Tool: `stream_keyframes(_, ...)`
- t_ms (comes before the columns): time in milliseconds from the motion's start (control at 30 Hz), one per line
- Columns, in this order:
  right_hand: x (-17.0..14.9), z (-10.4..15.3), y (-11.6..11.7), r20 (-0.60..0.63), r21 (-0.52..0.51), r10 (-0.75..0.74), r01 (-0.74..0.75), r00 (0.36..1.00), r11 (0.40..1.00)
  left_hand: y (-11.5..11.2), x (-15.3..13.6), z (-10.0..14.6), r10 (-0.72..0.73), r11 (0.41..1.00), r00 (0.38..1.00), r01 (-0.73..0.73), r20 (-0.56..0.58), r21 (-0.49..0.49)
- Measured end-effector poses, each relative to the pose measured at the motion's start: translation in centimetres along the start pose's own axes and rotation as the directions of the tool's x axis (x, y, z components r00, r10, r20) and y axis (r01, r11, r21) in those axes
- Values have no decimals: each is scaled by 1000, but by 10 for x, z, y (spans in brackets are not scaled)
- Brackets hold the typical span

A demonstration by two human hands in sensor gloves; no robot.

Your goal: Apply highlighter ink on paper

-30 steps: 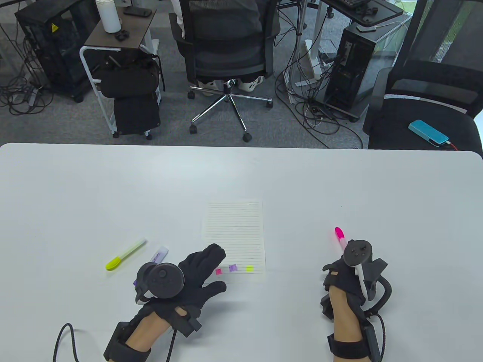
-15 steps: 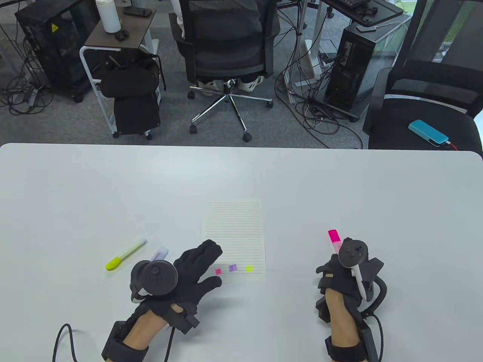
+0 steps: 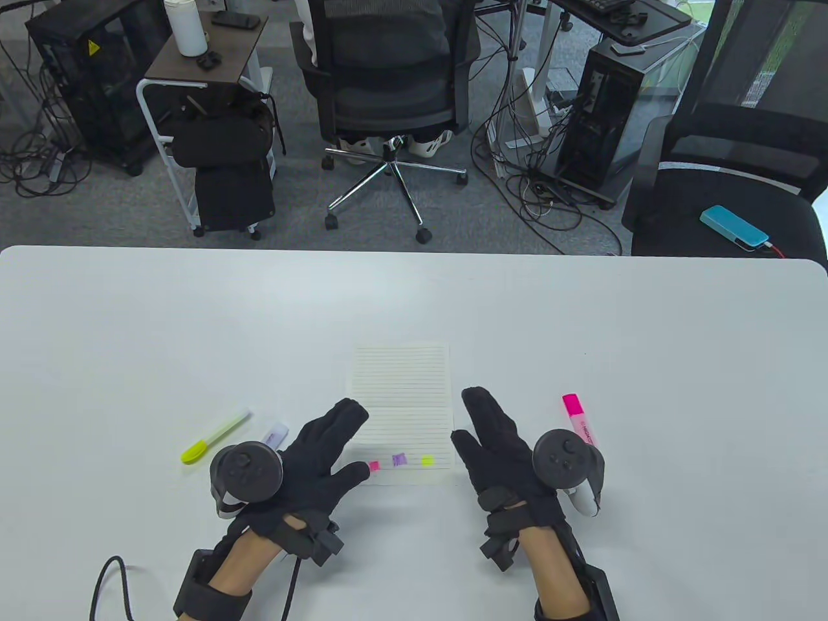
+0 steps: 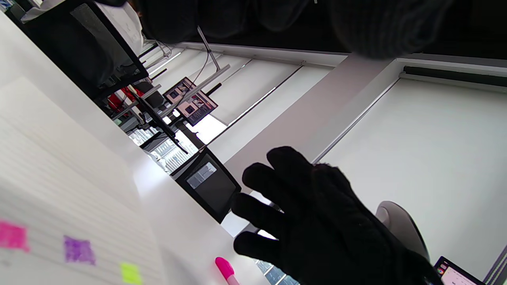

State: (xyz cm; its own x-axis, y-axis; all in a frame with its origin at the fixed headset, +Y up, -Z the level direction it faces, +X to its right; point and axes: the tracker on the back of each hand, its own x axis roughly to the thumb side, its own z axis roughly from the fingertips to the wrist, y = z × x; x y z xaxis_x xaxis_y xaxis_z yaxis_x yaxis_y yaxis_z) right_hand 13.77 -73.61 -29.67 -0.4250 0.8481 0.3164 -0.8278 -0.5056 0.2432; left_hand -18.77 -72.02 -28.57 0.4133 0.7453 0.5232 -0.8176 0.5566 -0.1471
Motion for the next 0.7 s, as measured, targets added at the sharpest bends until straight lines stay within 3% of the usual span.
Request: stream_keyframes(700,0,-2,9,8,85,0,-1,1000,996,-7,-5,0,20,999,1000,-21,-23,-35)
